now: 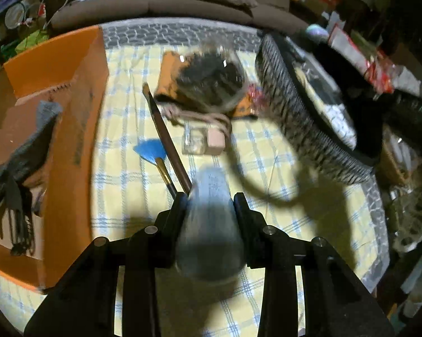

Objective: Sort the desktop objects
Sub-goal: 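Carry the spray can and headband over the box with both tools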

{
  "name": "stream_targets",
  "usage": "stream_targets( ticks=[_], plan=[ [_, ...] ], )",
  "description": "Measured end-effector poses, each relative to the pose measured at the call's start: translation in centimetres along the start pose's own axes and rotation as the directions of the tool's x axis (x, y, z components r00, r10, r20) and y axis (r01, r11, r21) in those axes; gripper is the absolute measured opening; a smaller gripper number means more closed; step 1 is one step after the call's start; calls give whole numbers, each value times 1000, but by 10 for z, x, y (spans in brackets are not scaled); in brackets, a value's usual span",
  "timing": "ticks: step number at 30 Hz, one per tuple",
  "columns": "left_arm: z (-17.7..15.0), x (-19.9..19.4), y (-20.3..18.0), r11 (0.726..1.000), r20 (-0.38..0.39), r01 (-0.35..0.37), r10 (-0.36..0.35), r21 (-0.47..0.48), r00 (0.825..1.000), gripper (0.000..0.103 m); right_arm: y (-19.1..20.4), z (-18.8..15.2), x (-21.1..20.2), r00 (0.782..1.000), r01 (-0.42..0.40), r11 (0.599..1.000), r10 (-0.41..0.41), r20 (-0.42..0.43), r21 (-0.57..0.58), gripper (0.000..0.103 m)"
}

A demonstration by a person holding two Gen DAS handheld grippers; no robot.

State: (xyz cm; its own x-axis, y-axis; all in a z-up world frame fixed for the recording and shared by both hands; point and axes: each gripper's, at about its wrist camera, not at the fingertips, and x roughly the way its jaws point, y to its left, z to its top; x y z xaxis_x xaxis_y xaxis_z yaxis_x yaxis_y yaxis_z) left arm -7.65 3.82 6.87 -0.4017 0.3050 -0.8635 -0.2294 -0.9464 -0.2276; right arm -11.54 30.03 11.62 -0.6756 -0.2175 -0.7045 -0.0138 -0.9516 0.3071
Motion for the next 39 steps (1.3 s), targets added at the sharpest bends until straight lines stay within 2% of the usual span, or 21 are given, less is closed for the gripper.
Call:
stream_targets(
  ticks=[11, 18, 29, 39],
  plan=[
    [28, -53, 13, 1000, 87, 13, -12, -8, 996, 32, 25, 3, -6, 996, -93, 996, 93, 11, 6, 12],
    [43, -94, 39, 999, 155, -13, 18, -38, 988, 32, 57, 5, -3, 987, -160, 987, 160, 8, -9, 12],
    [43, -136, 119, 987, 213, -72, 102, -143, 972, 32, 132, -3, 16, 969, -246, 967, 243, -43, -74, 12],
    [30, -133, 206, 957, 204, -102, 160, -270, 966, 32, 212, -31, 49, 955, -286, 939, 262, -141, -190, 12]
  ],
)
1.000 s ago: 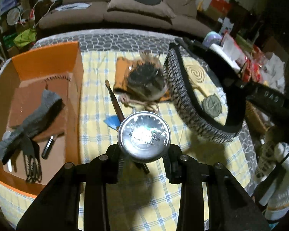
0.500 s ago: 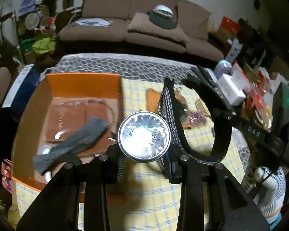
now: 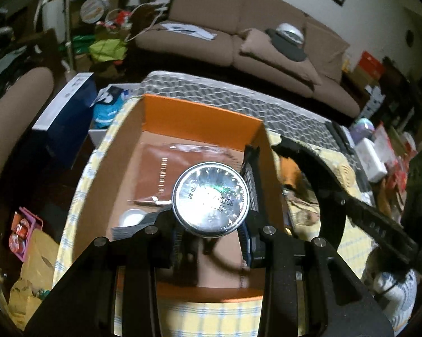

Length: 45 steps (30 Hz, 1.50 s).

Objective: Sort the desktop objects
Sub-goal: 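Carry the spray can and headband over the box with both tools, then open both tools to drop the spray can and headband into the box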

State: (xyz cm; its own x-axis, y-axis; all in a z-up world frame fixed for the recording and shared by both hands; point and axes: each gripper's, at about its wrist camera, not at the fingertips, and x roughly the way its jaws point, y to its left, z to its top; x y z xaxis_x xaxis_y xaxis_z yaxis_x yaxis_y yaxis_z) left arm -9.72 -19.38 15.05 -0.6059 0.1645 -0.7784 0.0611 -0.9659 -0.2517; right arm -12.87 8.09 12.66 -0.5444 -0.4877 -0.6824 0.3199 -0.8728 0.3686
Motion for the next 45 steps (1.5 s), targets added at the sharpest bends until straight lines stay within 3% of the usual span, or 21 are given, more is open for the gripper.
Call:
stream_targets(
  ticks=[5, 14, 23, 29, 32, 34, 42, 45],
  plan=[
    [1, 11, 33, 999, 2, -35, 35, -42, 999, 32, 32, -9, 30, 998, -1, 998, -3, -56, -68, 12],
    [2, 37, 76, 994, -59, -64, 59, -90, 997, 32, 67, -24, 77, 990, 45, 984, -67, -126, -172, 13],
    [9, 60, 80, 995, -91, -80, 74, -64, 993, 32, 76, -38, 106, 971, 113, 961, -160, -176, -252, 13],
    [15, 70, 70, 998, -97, -55, 52, -32, 994, 32, 77, -43, 104, 969, 124, 952, -177, -174, -282, 26],
    [15, 74, 70, 999, -107, -9, 3, -54, 994, 43, 77, -41, 99, 972, 120, 952, -170, -164, -280, 29],
    [15, 76, 72, 998, -106, 0, -7, -66, 994, 57, 76, -38, 94, 976, 115, 956, -160, -149, -271, 29],
    [16, 68, 74, 996, -92, 2, -10, -85, 996, 60, 72, -27, 79, 987, 97, 968, -123, -101, -230, 38],
    [15, 64, 70, 997, -83, -9, 3, -71, 997, 67, 69, -26, 75, 989, 98, 970, -120, -87, -224, 51]
  ],
)
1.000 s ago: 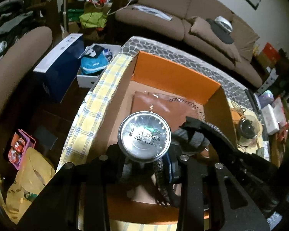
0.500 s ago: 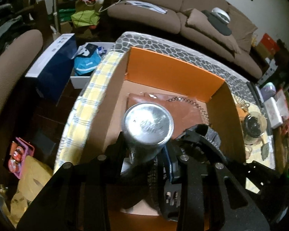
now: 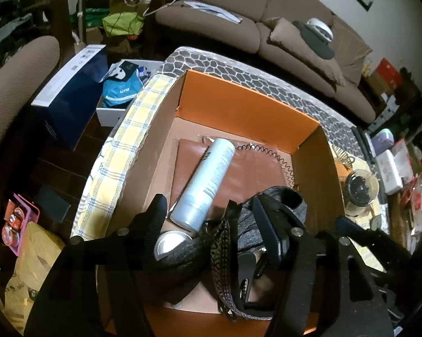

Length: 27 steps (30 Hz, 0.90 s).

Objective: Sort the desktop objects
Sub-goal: 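Open both tools to drop the spray can and headband into the box, then move both tools back to the items on the table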

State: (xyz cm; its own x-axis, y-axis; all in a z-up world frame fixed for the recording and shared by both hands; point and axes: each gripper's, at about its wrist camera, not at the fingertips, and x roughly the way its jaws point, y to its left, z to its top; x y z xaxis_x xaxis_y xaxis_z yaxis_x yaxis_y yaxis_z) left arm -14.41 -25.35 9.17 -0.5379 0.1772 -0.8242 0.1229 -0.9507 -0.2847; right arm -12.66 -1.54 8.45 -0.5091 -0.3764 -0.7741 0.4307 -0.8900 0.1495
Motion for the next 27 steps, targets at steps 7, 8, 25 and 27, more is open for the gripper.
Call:
stream_targets(
  ticks=[7, 8, 25, 27],
  plan=[
    [-5, -8, -12, 1000, 19, 5, -5, 24, 1000, 87, -9, 2, -11, 1000, 0, 1000, 0, 29, 17, 67],
    [-6, -8, -13, 1000, 17, 5, -6, 26, 1000, 87, -10, 2, -12, 999, 1, 1000, -2, 33, 19, 69],
    [-25, -2, -41, 996, -31, -13, 16, 92, 999, 101, -42, -3, -36, 997, 25, 997, -29, 73, 67, 80],
    [-28, -2, -46, 995, -29, -15, 18, 103, 999, 102, -46, -4, -39, 996, 27, 997, -33, 77, 74, 80]
  ],
)
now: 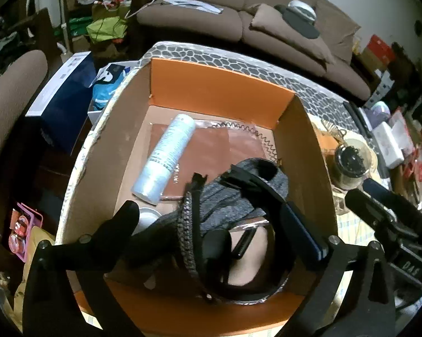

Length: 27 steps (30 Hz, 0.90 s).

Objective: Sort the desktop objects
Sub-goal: 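Move both tools back to the items on the table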

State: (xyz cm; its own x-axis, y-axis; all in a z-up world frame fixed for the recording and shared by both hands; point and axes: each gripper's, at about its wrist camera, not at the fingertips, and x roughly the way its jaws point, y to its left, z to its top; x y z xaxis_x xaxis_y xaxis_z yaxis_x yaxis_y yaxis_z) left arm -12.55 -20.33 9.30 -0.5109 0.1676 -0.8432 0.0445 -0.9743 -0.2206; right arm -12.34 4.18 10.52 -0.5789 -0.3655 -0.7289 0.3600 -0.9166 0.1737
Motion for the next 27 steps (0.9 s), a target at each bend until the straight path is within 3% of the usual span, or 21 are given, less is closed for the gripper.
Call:
stream_targets(
  ticks=[7, 12, 21, 27],
  plan=[
    [-9, -3, -19, 998, 15, -31, 31, 52, 999, 103, -17, -4, -11, 1000, 20, 1000, -20, 14, 9, 83],
    [-16, -9, -36, 997, 31, -16, 14, 77, 999, 103, -33, -8, -19, 998, 52, 998, -52, 18, 21, 84],
    [-31, -12, -84, 989, 13, 96, -98, 114, 995, 103, -87, -12, -40, 991, 127, 989, -129, 25, 75, 84],
    [-41, -15, -133, 973, 21, 108, -114, 205, 993, 103, -140, -20, -58, 981, 185, 970, -191, 25, 156, 84]
  ],
)
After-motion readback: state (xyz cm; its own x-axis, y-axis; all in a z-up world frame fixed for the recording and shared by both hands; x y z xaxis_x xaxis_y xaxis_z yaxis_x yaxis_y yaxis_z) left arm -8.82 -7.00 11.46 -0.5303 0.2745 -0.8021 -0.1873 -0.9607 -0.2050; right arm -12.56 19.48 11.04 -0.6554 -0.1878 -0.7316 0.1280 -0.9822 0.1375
